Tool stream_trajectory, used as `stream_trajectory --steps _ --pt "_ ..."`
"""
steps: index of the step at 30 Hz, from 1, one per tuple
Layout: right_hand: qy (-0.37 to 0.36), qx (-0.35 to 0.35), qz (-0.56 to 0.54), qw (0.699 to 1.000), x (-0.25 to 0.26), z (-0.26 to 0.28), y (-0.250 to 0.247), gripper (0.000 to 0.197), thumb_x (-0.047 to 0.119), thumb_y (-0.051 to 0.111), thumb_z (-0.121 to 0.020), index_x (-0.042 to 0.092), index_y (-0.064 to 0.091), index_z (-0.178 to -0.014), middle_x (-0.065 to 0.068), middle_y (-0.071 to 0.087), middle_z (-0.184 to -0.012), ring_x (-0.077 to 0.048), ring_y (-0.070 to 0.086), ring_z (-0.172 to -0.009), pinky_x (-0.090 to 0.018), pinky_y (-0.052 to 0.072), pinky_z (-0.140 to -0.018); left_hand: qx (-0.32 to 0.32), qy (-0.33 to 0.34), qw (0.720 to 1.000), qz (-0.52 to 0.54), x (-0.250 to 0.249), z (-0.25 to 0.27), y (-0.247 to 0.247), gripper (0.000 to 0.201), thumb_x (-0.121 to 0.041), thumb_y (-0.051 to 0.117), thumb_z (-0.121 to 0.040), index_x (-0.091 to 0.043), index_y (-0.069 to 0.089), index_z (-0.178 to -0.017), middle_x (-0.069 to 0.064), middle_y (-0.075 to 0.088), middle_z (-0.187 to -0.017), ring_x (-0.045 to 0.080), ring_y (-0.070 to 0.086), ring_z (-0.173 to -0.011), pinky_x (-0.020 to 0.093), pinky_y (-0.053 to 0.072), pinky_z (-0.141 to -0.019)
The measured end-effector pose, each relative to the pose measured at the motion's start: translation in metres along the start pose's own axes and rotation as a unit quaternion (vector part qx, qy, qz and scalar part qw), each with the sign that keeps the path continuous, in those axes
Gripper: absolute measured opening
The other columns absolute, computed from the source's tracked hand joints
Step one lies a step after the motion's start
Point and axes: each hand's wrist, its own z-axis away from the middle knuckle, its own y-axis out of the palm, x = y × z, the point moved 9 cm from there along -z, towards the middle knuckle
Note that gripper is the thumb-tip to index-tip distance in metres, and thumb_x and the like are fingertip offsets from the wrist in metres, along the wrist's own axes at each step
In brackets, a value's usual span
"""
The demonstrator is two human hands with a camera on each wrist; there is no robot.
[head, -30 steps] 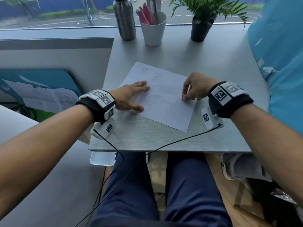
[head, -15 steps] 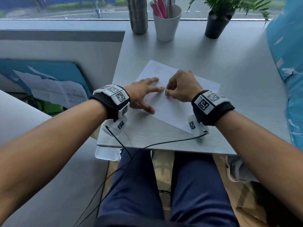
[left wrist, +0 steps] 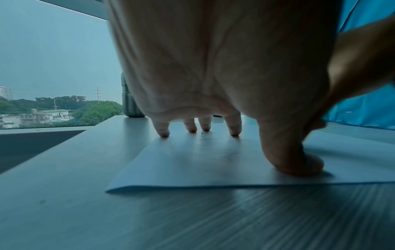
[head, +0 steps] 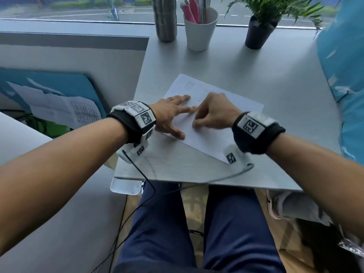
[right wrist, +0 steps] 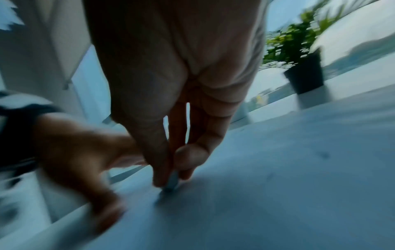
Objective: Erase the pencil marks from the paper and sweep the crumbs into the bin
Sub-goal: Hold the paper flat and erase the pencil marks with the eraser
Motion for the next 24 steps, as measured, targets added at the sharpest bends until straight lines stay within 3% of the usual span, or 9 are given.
stream_trajectory --steps 2,4,7,11,14,18,20,22,24 --pt "0.055 -0.049 -0.030 0.997 -0.022 -0.008 -0.018 0.011 0.022 0.079 -0.068 0.015 0.080 -0.076 0.006 0.066 -0.058 0.002 0.058 -0.049 -0.016 0.048 -0.060 -0.004 -0.002 1.000 0.002 -0.001 0.000 -0.001 0.104 -0.062 0.069 -0.076 -0.040 0.004 -0.154 0.002 -0.014 -0.162 0.021 -0.008 -0.149 0.036 0.001 -0.120" --pt "0.045 -0.046 -0.028 0.998 -0.016 -0.006 -0.013 0.011 0.022 0.078 -0.067 0.015 0.079 -0.076 0.003 0.070 -0.064 0.000 0.061 -0.056 -0.019 0.053 -0.064 -0.004 -0.004 1.000 -0.002 -0.001 0.001 -0.001 0.104 -0.062 0.069 -0.076 -0.040 0.003 -0.154 0.003 -0.014 -0.162 0.022 -0.008 -0.149 0.037 0.002 -0.121" --pt "-0.006 0.008 -0.006 1.000 0.002 0.006 0.005 0.008 0.021 0.079 -0.067 0.017 0.079 -0.074 0.003 0.072 -0.065 0.000 0.059 -0.054 -0.013 0.048 -0.060 0.002 -0.004 1.000 -0.013 0.000 0.000 0.000 0.104 -0.064 0.068 -0.076 -0.040 0.002 -0.154 0.003 -0.015 -0.162 0.022 -0.010 -0.149 0.040 0.004 -0.121" --pt "0.058 -0.061 -0.031 0.996 -0.026 -0.004 -0.020 0.010 0.023 0.079 -0.067 0.016 0.079 -0.074 0.002 0.071 -0.064 0.000 0.061 -0.053 -0.017 0.048 -0.063 0.000 -0.007 1.000 -0.021 -0.002 -0.001 0.000 0.104 -0.065 0.066 -0.077 -0.040 0.000 -0.154 0.003 -0.015 -0.162 0.022 -0.008 -0.149 0.040 0.003 -0.122" --pt "-0.029 0.013 0.003 1.000 0.010 0.011 0.008 0.008 0.020 0.077 -0.067 0.013 0.079 -0.071 -0.001 0.073 -0.066 -0.012 0.066 -0.060 -0.021 0.051 -0.062 0.002 0.000 1.000 -0.026 0.001 -0.002 0.002 0.106 -0.069 0.064 -0.075 -0.041 -0.001 -0.153 0.003 -0.017 -0.162 0.022 -0.009 -0.149 0.043 0.005 -0.121" --pt "0.041 -0.048 -0.018 0.998 -0.020 -0.004 -0.022 0.010 0.022 0.078 -0.071 0.014 0.080 -0.077 0.003 0.070 -0.064 -0.006 0.060 -0.061 -0.021 0.051 -0.078 0.002 0.001 0.999 -0.033 0.000 -0.003 0.002 0.106 -0.070 0.063 -0.075 -0.041 -0.003 -0.153 0.003 -0.016 -0.162 0.023 -0.009 -0.149 0.042 0.004 -0.121" --pt "0.031 -0.050 -0.008 0.998 -0.014 -0.001 -0.018 0.007 0.020 0.076 -0.070 0.013 0.079 -0.073 0.002 0.071 -0.064 -0.010 0.063 -0.061 -0.020 0.051 -0.073 0.003 0.001 0.999 -0.032 0.001 -0.003 0.004 0.107 -0.071 0.063 -0.075 -0.041 -0.003 -0.153 0.003 -0.016 -0.162 0.023 -0.009 -0.149 0.043 0.005 -0.121" --pt "-0.026 0.007 0.006 1.000 0.010 0.013 0.005 0.005 0.016 0.075 -0.068 0.012 0.078 -0.069 0.000 0.071 -0.063 -0.011 0.062 -0.057 -0.018 0.048 -0.060 0.001 0.007 1.000 -0.031 0.001 -0.004 0.003 0.106 -0.072 0.062 -0.074 -0.041 -0.002 -0.153 0.004 -0.016 -0.162 0.023 -0.009 -0.149 0.043 0.005 -0.121" --pt "-0.012 0.007 0.008 1.000 0.004 0.009 0.003 0.006 0.019 0.076 -0.069 0.014 0.079 -0.072 0.001 0.072 -0.064 -0.009 0.061 -0.058 -0.013 0.043 -0.056 -0.002 0.011 1.000 -0.025 0.001 -0.004 0.002 0.105 -0.070 0.064 -0.075 -0.041 -0.001 -0.153 0.003 -0.015 -0.162 0.022 -0.009 -0.149 0.040 0.003 -0.122"
